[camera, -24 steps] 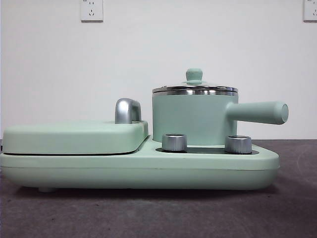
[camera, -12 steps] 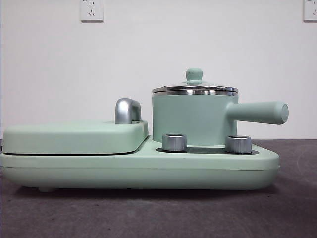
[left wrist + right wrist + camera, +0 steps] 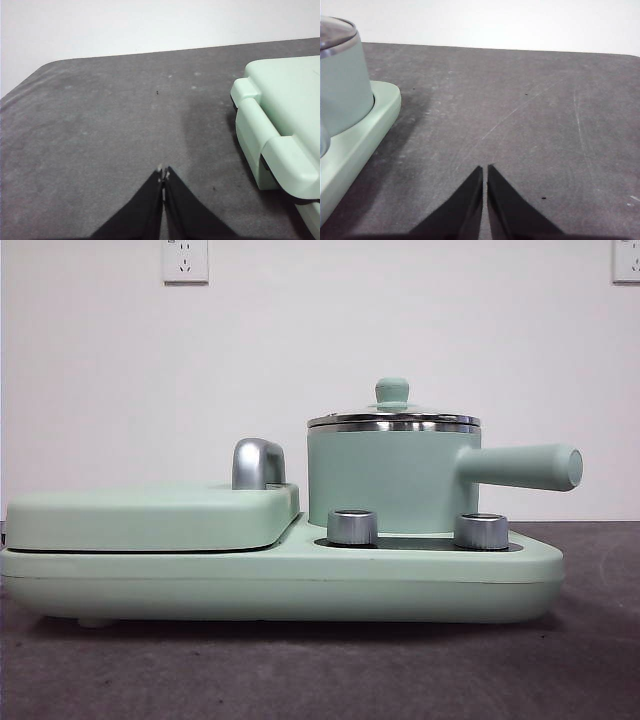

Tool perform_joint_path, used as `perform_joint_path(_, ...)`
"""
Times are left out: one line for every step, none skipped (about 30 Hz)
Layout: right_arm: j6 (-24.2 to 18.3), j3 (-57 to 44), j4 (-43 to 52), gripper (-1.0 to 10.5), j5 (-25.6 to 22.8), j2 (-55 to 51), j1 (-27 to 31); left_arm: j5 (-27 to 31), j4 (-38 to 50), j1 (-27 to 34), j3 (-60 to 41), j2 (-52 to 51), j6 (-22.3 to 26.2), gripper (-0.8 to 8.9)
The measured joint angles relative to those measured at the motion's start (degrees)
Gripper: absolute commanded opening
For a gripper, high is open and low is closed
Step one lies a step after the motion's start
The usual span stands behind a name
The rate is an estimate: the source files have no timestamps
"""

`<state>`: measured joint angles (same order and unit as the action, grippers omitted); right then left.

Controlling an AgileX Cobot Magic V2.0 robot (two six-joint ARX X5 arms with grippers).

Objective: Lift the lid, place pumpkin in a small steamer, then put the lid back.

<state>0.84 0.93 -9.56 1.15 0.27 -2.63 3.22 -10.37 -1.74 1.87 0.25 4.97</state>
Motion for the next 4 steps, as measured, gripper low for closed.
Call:
perform_joint_path(-0.02, 0.00, 0.00, 0.1, 0.00, 0.00, 0.00, 0.02, 0.00, 0.00, 0.00, 0.02, 0.00, 0.06)
perform_joint_path(0.00, 0.00, 0.00, 0.1, 0.00, 0.00, 0.00, 0.00, 0.00, 0.00, 0.00, 0.02, 0.00, 0.06)
perform_joint_path(0.00, 0.00, 0.00, 0.1, 0.00, 0.00, 0.00, 0.00, 0.00, 0.00, 0.00, 0.02, 0.00, 0.06)
perform_joint_path(0.00, 0.00, 0.00, 0.1, 0.00, 0.00, 0.00, 0.02, 0.00, 0.00, 0.00, 0.00, 0.00, 0.06)
